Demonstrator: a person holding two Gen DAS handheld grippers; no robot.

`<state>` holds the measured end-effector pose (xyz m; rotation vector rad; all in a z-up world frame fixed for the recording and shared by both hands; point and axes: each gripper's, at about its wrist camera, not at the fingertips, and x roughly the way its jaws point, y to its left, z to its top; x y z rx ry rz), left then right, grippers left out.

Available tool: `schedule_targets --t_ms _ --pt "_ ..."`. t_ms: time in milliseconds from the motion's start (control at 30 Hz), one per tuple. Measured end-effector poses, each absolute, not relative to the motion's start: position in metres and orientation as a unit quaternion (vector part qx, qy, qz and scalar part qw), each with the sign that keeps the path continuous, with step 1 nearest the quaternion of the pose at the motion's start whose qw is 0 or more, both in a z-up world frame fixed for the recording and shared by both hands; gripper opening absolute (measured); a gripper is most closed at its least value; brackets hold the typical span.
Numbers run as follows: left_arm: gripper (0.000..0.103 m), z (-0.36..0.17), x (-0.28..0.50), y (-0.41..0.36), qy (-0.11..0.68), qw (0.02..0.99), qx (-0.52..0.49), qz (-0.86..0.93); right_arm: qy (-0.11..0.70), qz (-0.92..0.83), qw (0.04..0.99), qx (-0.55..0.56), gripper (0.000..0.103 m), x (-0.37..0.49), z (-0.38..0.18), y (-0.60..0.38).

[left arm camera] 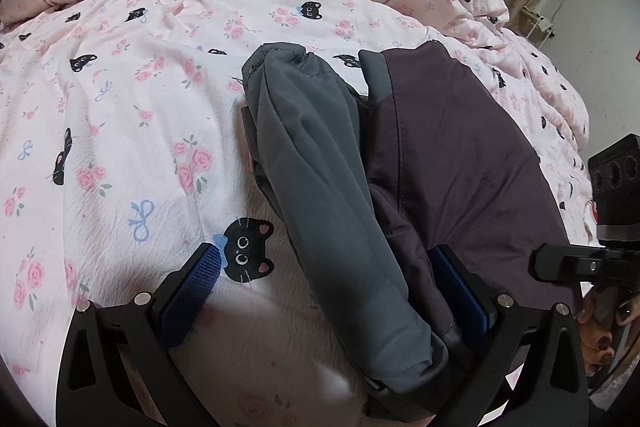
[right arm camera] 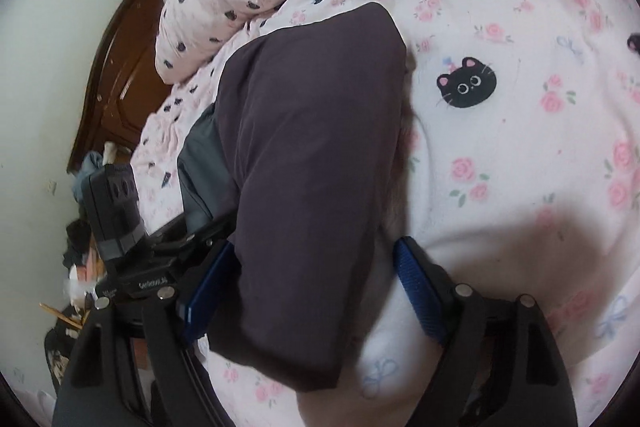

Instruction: Fold clothes

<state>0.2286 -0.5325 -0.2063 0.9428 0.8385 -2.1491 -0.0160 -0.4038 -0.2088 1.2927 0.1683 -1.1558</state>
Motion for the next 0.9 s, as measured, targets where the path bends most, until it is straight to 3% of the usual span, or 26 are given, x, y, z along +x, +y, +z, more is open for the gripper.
schedule_targets --t_ms 233,333,467,667,900 --pt "0.103 -0.206 0.229 -0.535 0.325 0.316 0.354 -0.818 0.084 -0.506 0.645 0.566 0.082 0.006 -0.207 -0.418" --pt "0.103 -0.203 0.234 -0.537 0.340 0.314 0.339 -0.819 0.077 -0.511 0.631 0.579 0.061 0.005 -0.203 -0.424" --pt "0.103 -0.198 0.251 -0.546 0.409 0.302 0.295 -0.809 0.053 -0.502 0.620 0.600 0.051 -0.002 -0.192 -0.425" --pt "0.103 -0.195 0.279 -0.557 0.535 0.259 0.221 -0.773 0.002 -0.490 0.606 0.627 0.049 -0.013 -0.172 -0.431" --pt "0.102 -0.192 0.276 -0.548 0.568 0.226 0.206 -0.764 -0.022 -0.477 0.601 0.641 0.049 -0.021 -0.165 -0.431"
